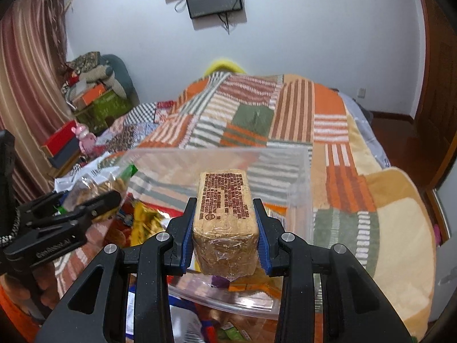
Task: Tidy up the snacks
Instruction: 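Carry the clear bag into the box and release while the right tool places the bread block in, then withdraw both open tools from the box toward the snack pile, then grasp the green pea snack bag with the left tool while the right tool grasps the green jelly cup, then carry the pea bag into the box and release while the right tool places the jelly cup in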
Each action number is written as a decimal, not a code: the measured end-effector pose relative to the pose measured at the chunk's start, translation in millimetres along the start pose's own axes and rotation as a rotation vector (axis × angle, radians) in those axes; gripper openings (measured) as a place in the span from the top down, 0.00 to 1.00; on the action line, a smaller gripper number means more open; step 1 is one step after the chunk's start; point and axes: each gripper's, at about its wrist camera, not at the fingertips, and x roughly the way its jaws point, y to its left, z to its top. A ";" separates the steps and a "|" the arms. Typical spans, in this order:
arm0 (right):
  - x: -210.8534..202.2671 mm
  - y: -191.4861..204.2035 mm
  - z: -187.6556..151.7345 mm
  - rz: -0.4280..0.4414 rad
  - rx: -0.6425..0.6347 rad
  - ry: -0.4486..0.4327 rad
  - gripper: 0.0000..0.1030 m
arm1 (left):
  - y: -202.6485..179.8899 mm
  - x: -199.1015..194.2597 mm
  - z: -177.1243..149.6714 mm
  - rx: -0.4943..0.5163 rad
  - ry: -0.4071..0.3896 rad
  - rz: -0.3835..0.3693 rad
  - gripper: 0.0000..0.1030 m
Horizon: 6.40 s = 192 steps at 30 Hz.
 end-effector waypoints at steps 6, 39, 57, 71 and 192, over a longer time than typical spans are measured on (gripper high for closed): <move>-2.4 0.6 -1.3 0.007 0.003 0.022 0.66 | -2.4 2.2 -5.4 0.004 0.018 0.019 0.44; -84.8 8.3 -81.6 0.031 -0.028 0.039 0.41 | 13.8 -96.2 -99.1 0.022 0.097 0.030 0.18; -34.8 100.4 -105.0 0.227 -0.144 0.164 0.42 | 41.7 -112.8 -150.1 -0.034 0.156 0.014 0.18; -21.8 100.2 -114.8 0.246 -0.145 0.208 0.58 | 41.7 -103.2 -153.4 -0.063 0.172 -0.032 0.18; -43.4 -24.6 -6.6 0.070 0.045 -0.058 0.62 | -51.5 -9.6 1.0 -0.007 0.012 -0.123 0.57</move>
